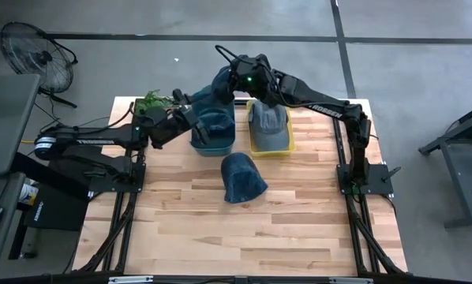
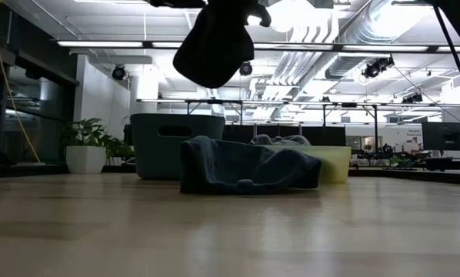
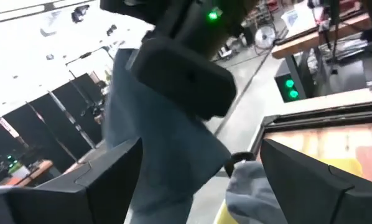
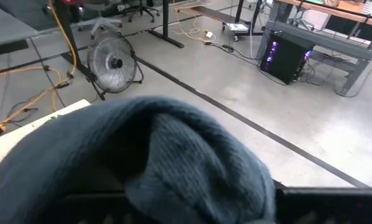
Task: Pick & Place hat
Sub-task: Put the left blue cap into the blue bin
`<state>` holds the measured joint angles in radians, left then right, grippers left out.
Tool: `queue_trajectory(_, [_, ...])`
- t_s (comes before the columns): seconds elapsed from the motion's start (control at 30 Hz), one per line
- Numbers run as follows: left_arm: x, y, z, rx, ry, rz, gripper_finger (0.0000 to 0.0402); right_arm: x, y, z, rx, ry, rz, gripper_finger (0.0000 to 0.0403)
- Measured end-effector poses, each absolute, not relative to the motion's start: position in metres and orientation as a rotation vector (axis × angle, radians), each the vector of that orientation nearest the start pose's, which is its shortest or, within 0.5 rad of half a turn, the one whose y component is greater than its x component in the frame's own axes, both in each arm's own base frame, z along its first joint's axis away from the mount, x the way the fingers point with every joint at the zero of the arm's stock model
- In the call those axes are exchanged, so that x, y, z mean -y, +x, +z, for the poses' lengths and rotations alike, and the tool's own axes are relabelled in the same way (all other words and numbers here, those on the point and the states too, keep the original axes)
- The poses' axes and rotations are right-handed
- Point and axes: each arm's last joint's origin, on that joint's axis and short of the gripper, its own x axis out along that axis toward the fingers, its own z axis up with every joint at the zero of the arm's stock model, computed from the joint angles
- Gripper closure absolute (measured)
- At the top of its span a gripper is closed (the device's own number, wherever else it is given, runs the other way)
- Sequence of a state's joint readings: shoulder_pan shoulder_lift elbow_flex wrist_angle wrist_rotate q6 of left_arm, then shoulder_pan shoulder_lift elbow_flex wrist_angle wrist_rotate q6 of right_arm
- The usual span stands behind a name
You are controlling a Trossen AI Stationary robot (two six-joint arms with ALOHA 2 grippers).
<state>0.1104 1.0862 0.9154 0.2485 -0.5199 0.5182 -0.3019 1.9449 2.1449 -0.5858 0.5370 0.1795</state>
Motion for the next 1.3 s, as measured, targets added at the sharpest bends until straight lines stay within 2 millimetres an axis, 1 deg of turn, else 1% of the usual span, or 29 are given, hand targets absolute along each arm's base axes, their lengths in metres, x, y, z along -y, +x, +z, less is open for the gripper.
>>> queue_trajectory(0.13, [-0.042, 0.248, 0.354, -0.114, 0.488, 0.646, 0.0078, 0.142, 0.409, 0.421, -0.31, 0.122, -0.855, 0.0403])
queue_trajectory(0.23, [-0.044, 0.256, 0.351, -0.096, 0.48, 0.677, 0.0078, 0.142, 0.409, 0.421, -0.31, 0.128, -0.843, 0.0403])
queue_trajectory(0.33, [-0.046, 0.261, 0.354, -0.048, 0.486, 0.738, 0.0078, 0.142, 0.409, 0.42, -0.313, 0.129, -0.841, 0.0403])
queue_trajectory(0.4, [-0.047, 0.264, 0.353, -0.065, 0.514, 0.793, 0.0078, 0.142, 0.409, 0.42, -0.318, 0.128, -0.841, 0.0403])
queue_trajectory(0.47, [-0.048, 0.265, 0.351, -0.077, 0.536, 0.824, 0.0078, 0.142, 0.409, 0.42, -0.318, 0.128, -0.84, 0.0403])
queue_trajectory(0.73, [-0.049, 0.269, 0.351, -0.058, 0.526, 0.864, 0.0078, 0.142, 0.41, 0.42, -0.319, 0.13, -0.829, 0.0403])
queue_trajectory(0.83, [-0.051, 0.273, 0.344, -0.119, 0.547, 0.9, 0.0078, 0.141, 0.41, 0.419, -0.32, 0.132, -0.821, 0.0403])
queue_trajectory(1.0, [-0.053, 0.275, 0.341, -0.162, 0.558, 0.977, 0.0078, 0.138, 0.412, 0.419, -0.326, 0.136, -0.78, 0.0403])
queue_trajectory(1.3, [-0.055, 0.269, 0.349, -0.147, 0.516, 1.137, 0.0078, 0.129, 0.412, 0.415, -0.389, 0.101, -0.772, 0.0403])
